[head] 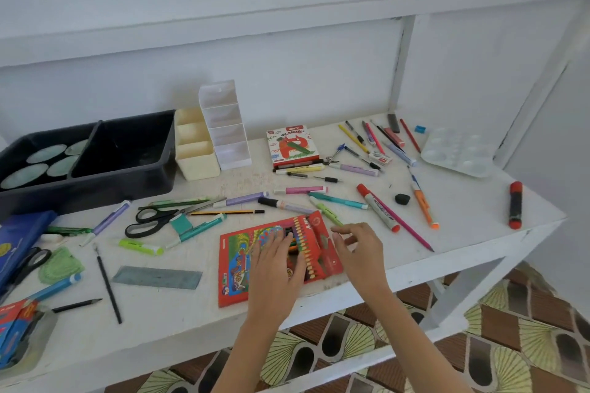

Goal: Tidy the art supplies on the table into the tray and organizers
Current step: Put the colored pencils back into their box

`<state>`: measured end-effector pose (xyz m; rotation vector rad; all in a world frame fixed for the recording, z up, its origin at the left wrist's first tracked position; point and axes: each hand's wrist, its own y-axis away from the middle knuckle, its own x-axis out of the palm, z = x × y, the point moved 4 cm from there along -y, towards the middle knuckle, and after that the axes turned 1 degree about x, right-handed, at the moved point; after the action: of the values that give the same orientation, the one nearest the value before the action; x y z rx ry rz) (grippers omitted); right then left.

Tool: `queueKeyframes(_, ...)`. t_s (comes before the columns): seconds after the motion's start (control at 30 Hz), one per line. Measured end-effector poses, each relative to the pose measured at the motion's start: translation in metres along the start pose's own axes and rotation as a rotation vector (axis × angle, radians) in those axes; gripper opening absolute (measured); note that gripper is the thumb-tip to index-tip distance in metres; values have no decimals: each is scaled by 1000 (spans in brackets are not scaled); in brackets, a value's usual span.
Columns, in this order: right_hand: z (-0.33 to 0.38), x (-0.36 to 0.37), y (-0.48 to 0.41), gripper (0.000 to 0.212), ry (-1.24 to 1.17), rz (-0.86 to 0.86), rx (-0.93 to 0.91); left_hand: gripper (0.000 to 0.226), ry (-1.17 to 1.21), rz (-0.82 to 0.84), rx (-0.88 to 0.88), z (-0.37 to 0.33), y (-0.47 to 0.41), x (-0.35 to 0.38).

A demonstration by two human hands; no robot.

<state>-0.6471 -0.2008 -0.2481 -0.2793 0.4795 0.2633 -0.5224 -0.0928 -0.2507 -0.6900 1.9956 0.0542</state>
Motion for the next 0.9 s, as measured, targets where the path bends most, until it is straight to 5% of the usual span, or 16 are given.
queueKeyframes(0.2, -28, -68, -22, 26, 295, -267, 44, 40, 118, -17, 73, -50, -32, 27)
queueKeyframes(0.33, -58, -92, -28, 31, 618, -131, 125, 37, 159, -15, 122, -92, -50, 50)
queueKeyframes(0.47, -69, -102, -37, 21, 448, -79, 71, 34, 207, -74, 160, -126, -67, 69)
queueKeyframes(0.6, -73, -126, -59, 14, 187, -202, 38, 28, 251, -211, 162, -146, -83, 78)
queueKeyframes(0.9, -98, -187, -117, 15, -360, -170, 235, 25, 294, -285, 28, -175, -124, 96)
